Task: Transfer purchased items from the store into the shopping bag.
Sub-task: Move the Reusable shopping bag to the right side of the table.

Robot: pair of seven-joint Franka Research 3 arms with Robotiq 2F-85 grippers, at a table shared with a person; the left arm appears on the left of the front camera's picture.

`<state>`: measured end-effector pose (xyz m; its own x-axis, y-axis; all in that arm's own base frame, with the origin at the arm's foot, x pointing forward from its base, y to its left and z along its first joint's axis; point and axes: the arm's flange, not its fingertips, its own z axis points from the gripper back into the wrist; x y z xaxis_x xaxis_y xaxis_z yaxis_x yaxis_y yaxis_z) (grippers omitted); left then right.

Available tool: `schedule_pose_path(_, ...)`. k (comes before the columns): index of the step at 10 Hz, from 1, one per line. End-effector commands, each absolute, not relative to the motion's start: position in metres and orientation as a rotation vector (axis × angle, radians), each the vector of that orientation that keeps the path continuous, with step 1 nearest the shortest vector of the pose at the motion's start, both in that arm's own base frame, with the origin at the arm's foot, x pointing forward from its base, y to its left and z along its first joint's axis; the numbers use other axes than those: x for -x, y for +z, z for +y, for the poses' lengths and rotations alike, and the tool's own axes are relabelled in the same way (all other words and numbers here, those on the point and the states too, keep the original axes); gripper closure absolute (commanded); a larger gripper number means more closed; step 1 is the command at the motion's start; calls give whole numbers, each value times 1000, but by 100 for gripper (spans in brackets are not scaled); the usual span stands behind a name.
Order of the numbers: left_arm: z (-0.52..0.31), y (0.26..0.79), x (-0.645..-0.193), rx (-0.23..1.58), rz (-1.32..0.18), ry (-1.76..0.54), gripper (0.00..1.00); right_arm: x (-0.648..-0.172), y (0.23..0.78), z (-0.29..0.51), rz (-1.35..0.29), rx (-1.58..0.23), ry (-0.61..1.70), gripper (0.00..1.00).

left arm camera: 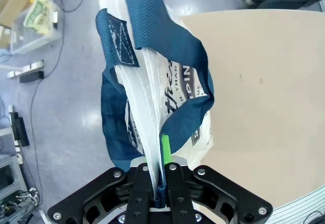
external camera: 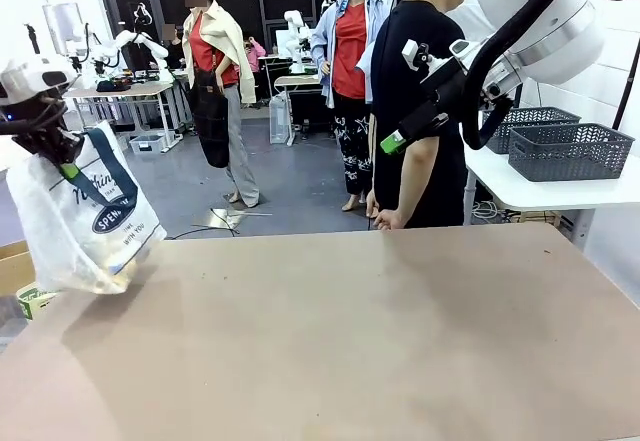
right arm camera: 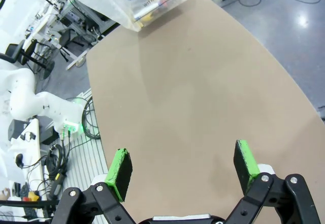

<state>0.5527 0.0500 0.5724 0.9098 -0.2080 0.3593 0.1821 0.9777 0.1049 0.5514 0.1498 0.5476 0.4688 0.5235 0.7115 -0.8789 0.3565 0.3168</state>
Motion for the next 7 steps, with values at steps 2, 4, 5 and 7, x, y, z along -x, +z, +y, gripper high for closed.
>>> schedule_pose_path(2,62,559,-529,-34,-414,-188,100,-553,548,151,-553,-768,960,0)
schedule_pose_path(4,66,541,-522,-18,-364,-178,100,-553,548,151,-553,-768,960,0)
schedule_pose_path(5,65,535,-520,-22,-337,-152,100,-553,548,151,-553,-768,960,0)
schedule_pose_path(7,62,522,-519,0,-302,-121,100,-553,548,151,-553,-768,960,0)
